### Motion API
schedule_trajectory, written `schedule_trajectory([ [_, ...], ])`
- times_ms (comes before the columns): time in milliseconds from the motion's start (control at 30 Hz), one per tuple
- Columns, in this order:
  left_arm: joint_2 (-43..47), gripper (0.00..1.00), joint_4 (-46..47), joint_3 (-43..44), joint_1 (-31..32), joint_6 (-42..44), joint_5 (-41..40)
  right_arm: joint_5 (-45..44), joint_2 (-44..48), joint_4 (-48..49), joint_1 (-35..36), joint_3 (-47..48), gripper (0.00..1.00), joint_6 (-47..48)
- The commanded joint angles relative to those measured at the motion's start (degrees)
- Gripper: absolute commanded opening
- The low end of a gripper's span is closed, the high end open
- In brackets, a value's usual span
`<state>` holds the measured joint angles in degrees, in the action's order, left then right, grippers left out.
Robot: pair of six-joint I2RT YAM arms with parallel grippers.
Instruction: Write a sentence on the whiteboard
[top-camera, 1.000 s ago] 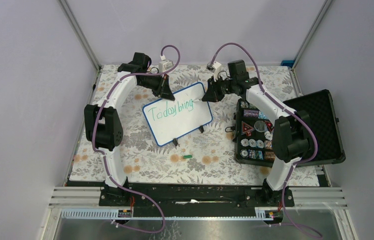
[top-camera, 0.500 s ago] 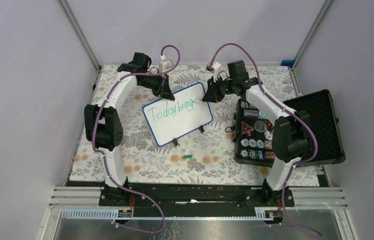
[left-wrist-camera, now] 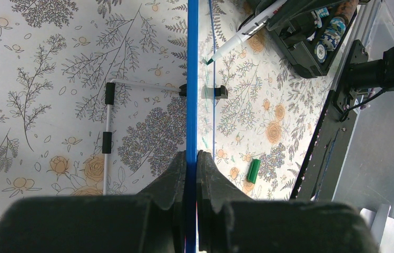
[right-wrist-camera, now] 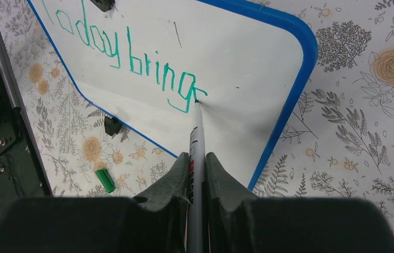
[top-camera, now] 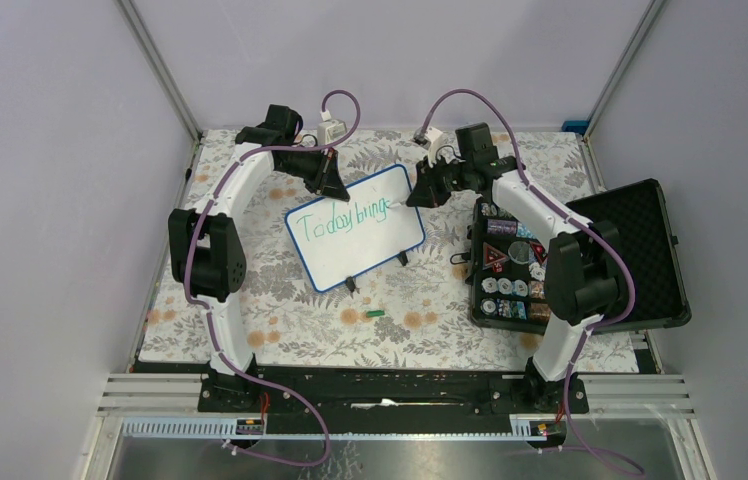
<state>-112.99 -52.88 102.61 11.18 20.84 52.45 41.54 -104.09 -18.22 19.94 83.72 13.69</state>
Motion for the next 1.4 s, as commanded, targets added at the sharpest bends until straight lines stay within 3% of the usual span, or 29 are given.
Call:
schedule_trajectory([
  [0,-0.7,0.0,-1.9,-2.0,1.7,4.0,-7.1,-2.9,1.9,0.8,-1.1,-0.5,0.0,1.7],
  [1367,-0.7,0.0,-1.9,-1.9,1.6,4.0,-7.0,-0.2,2.1,0.5,1.6,-2.4,0.0,1.5],
])
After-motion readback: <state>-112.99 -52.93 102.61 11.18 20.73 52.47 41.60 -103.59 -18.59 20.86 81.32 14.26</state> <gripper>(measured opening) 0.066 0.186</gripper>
